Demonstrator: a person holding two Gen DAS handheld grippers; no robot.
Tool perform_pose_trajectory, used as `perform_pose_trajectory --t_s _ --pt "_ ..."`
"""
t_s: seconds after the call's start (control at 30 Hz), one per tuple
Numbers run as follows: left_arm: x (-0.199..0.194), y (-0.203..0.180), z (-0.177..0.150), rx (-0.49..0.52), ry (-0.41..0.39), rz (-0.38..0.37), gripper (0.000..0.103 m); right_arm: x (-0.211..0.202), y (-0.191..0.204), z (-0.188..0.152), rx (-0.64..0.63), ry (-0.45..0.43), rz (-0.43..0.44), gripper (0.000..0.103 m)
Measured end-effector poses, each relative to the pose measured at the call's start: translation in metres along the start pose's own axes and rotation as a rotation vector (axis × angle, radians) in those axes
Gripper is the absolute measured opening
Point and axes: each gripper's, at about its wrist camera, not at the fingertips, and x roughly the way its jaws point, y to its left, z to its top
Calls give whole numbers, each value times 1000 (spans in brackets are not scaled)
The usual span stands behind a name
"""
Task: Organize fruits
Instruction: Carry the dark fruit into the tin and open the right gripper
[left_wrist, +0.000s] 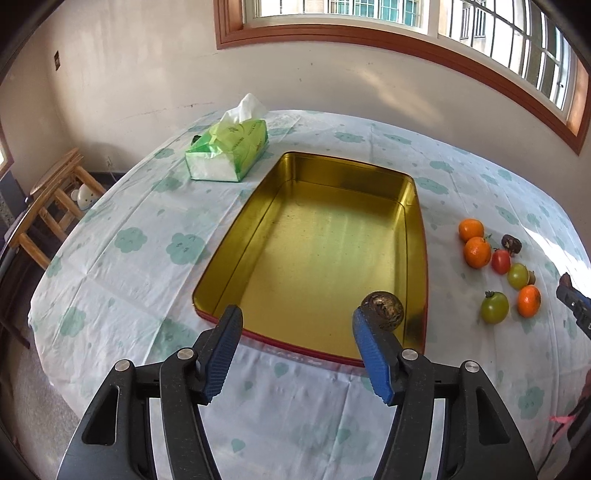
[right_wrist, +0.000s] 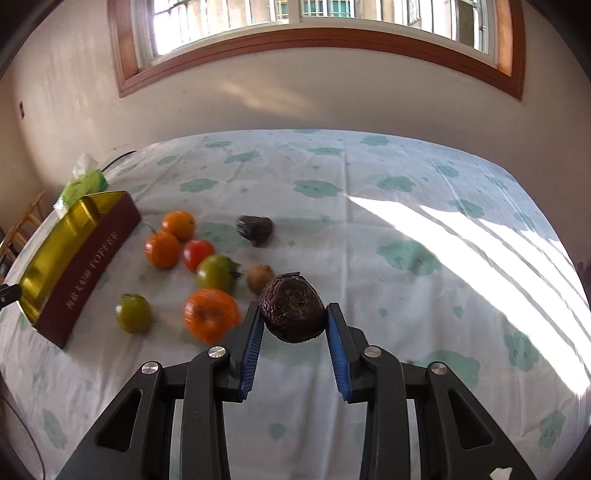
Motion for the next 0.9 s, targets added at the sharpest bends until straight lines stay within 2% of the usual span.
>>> perform_pose_trajectory --t_s 0.23,0.37,0.5,0.63,0.9 --pt "-13 29 -5 -41 -31 63 63 11 130 33 -173 0 271 31" --pt "-18 46 -8 -81 -31 93 63 25 196 39 -277 18 368 31" --pt "-18 62 -11 -123 -20 121 63 47 238 36 -340 69 390 32" --pt "-14 70 -14 -143 -2 138 63 62 263 29 -377 109 386 32" --pt "-7 77 -16 -162 28 132 63 76 271 22 -409 144 365 32"
